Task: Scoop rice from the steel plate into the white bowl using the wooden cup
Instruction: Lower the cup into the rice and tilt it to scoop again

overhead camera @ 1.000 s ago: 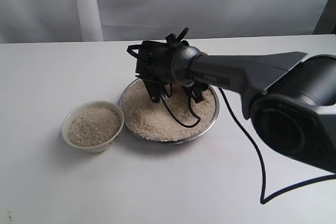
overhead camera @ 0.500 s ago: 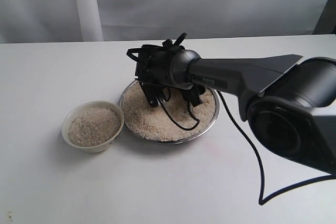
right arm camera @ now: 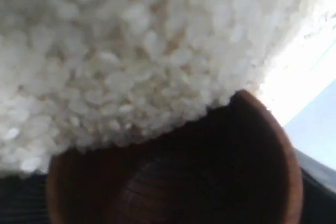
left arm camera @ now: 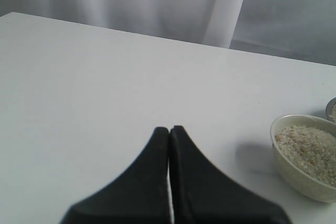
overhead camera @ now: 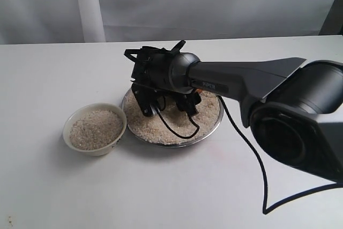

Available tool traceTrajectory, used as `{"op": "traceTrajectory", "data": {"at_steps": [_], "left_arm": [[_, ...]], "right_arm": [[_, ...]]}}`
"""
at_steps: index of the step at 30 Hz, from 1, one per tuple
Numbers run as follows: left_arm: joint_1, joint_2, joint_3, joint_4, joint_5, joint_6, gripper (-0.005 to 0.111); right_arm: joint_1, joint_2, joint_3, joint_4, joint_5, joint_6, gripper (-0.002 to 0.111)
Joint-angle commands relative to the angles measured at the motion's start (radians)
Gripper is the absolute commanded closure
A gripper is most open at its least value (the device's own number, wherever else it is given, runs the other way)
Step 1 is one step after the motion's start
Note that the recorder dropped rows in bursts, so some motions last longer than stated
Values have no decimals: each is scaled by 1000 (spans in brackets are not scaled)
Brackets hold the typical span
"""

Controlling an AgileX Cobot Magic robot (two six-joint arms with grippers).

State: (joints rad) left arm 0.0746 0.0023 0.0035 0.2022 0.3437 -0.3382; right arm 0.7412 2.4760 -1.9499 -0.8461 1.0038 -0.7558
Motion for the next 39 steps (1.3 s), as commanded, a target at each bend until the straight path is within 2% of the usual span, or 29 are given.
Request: {"op": "traceTrajectory", "data": {"at_steps": [1,13,22,39], "left_arm": [[-5,-2,-4,-6,-6,-1,107],[-5,-2,-4,-6,-6,-1,107],[-5,-2,-4,-6,-6,-1,107],[-5,-2,-4,-6,-6,-1,107]], "right_arm": [[7,-2,-1,90,-28,-26,108],[38,-8,-1,158,-32,-52,108],[40,-17,-58,241,-5,-52,108],[40,-25,-64,390,9,-89,108]]}}
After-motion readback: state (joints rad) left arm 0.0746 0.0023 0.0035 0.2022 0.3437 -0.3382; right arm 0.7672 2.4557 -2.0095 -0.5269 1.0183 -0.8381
